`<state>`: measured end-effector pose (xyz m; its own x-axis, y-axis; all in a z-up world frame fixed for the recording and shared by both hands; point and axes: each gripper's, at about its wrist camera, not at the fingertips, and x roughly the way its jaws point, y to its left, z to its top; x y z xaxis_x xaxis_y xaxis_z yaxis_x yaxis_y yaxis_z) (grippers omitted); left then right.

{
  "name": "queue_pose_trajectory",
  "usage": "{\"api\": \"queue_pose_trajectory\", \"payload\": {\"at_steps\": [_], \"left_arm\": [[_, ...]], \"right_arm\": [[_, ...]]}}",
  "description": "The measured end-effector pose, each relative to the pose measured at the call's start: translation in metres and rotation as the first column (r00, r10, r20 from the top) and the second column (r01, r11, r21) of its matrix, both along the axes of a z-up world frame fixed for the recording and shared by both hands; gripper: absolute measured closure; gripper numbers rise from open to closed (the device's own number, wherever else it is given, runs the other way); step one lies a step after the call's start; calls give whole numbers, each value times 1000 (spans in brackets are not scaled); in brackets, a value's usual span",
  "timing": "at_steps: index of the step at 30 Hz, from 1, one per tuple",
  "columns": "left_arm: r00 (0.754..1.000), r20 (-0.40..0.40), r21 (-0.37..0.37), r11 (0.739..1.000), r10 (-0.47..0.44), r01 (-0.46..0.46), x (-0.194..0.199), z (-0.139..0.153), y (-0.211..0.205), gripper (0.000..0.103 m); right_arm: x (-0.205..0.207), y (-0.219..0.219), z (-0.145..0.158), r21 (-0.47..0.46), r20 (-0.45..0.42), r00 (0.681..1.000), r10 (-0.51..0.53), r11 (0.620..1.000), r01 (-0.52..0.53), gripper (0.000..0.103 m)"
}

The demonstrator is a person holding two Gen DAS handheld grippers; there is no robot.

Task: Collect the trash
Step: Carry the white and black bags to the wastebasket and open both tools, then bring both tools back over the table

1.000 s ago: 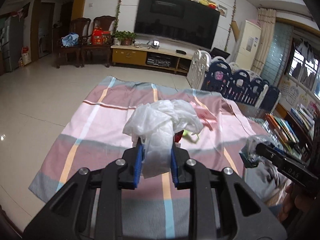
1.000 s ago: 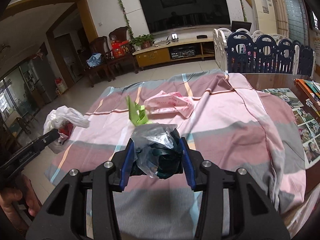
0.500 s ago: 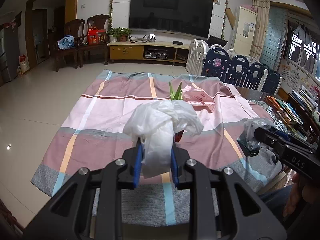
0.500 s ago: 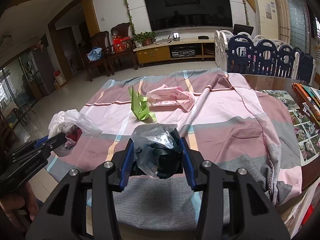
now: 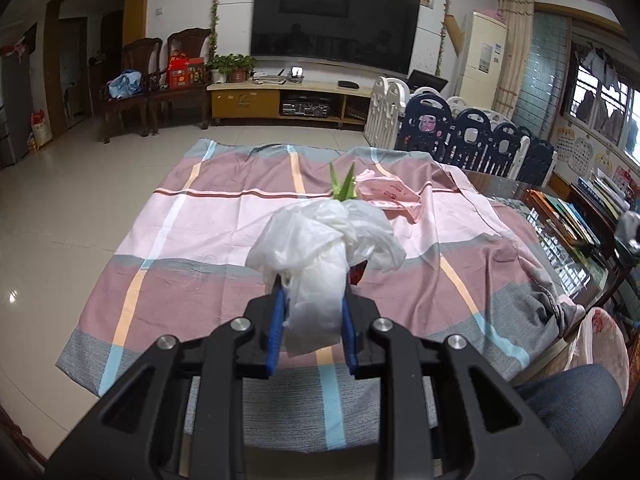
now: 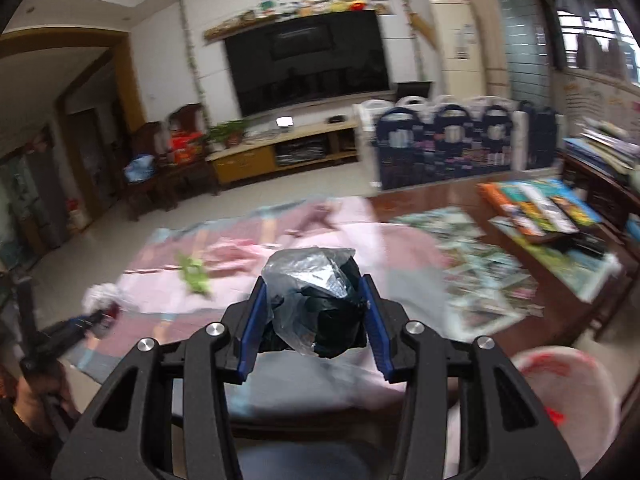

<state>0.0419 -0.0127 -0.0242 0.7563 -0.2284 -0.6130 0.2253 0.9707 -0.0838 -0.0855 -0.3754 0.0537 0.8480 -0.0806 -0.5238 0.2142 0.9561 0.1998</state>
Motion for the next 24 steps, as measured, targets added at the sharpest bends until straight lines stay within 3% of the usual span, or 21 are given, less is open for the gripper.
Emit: {"api": "queue_pose_trajectory", "payload": {"at_steps": [3, 6, 7, 10, 13, 18, 19, 20, 22, 24], "left_arm": [[997, 15, 5, 997, -74, 73, -7, 2, -18, 78], [986, 0, -14, 986, -164, 164, -20, 13, -54, 78], [981, -2, -28, 981, -193, 192, -26, 18, -65, 78], [936, 10, -56, 934, -353, 353, -59, 40, -129, 77], [847, -1, -65, 845, -532, 531, -98, 57, -209, 74], [659, -98, -132, 666, -745, 734, -149, 55, -338, 60], [642, -113, -125, 652, -758, 748, -154, 51, -352, 46], [630, -139, -102, 644, -764, 758, -159, 45, -372, 24], [659, -158, -51, 672, -736, 738, -159, 34, -387, 16], [694, -192, -44, 712, -694, 701, -149, 27, -380, 16]], "right_arm": [[-44, -50, -25, -18, -74, 989, -130, 992, 129, 51], [-82, -87, -68, -44, -176, 959, -224, 975, 219, 34], [-92, -97, -80, -42, -218, 944, -248, 969, 245, 33], [-129, -122, -86, 16, -195, 921, -338, 938, 347, 28], [-159, -139, -63, 56, -93, 907, -411, 907, 417, 22], [-179, -141, -7, 57, 56, 901, -430, 902, 427, 21], [-180, -141, 2, 51, 76, 901, -428, 904, 425, 19], [-183, -139, 11, 49, 98, 903, -419, 908, 416, 17], [-181, -133, 22, 37, 110, 914, -391, 920, 389, 16], [-174, -124, 25, 18, 109, 931, -348, 937, 348, 16]]}}
